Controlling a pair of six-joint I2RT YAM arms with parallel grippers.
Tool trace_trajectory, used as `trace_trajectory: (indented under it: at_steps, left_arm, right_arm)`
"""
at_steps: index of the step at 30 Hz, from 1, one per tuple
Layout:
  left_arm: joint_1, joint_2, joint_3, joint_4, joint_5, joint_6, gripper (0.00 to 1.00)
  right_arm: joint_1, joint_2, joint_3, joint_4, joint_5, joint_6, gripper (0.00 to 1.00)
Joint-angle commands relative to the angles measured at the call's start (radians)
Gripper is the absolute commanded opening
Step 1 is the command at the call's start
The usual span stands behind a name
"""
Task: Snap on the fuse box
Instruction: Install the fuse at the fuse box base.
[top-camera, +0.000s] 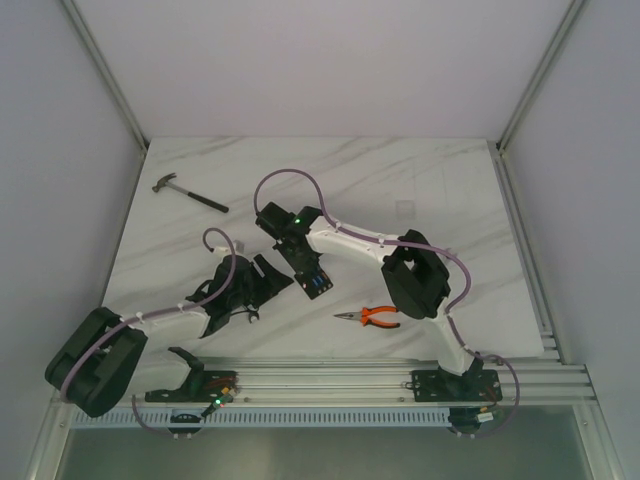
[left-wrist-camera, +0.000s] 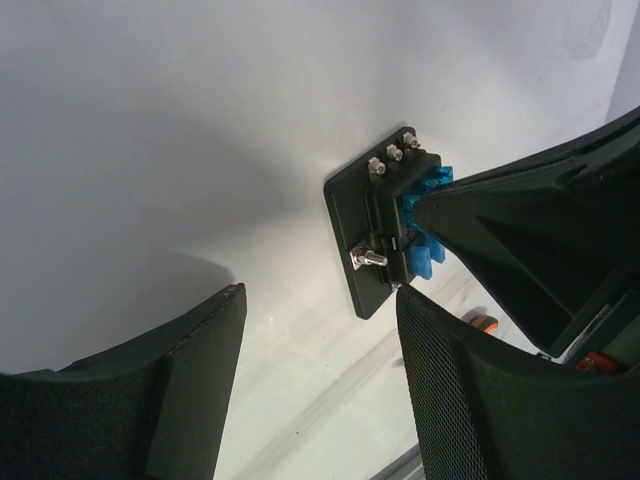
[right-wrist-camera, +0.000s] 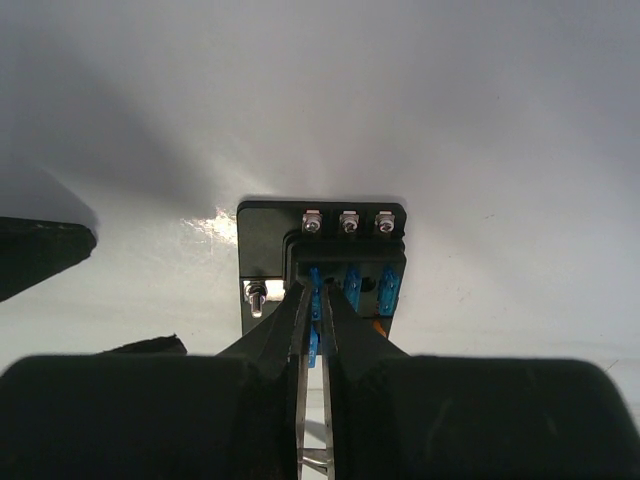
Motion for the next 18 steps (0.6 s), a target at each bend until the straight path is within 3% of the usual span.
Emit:
trace_trajectory:
  at_steps: [1, 9, 18]
  left_arm:
    - [-0.013, 0.031, 0.014, 0.031, 0.033, 0.016, 0.71]
    - [-0.023, 0.047, 0.002, 0.052, 0.035, -0.008, 0.68]
    - [-0.023, 0.007, -0.017, 0.027, -0.002, -0.021, 0.67]
  right_arm:
    - [0.007, -0.015, -0.038, -0.005, -0.009, 0.014, 0.07]
    - [0.008, 0.002, -0.070, 0.004, -0.019, 0.018, 0.00]
    - [0.007, 0.056, -0.100, 0.002, -0.018, 0.020, 0.00]
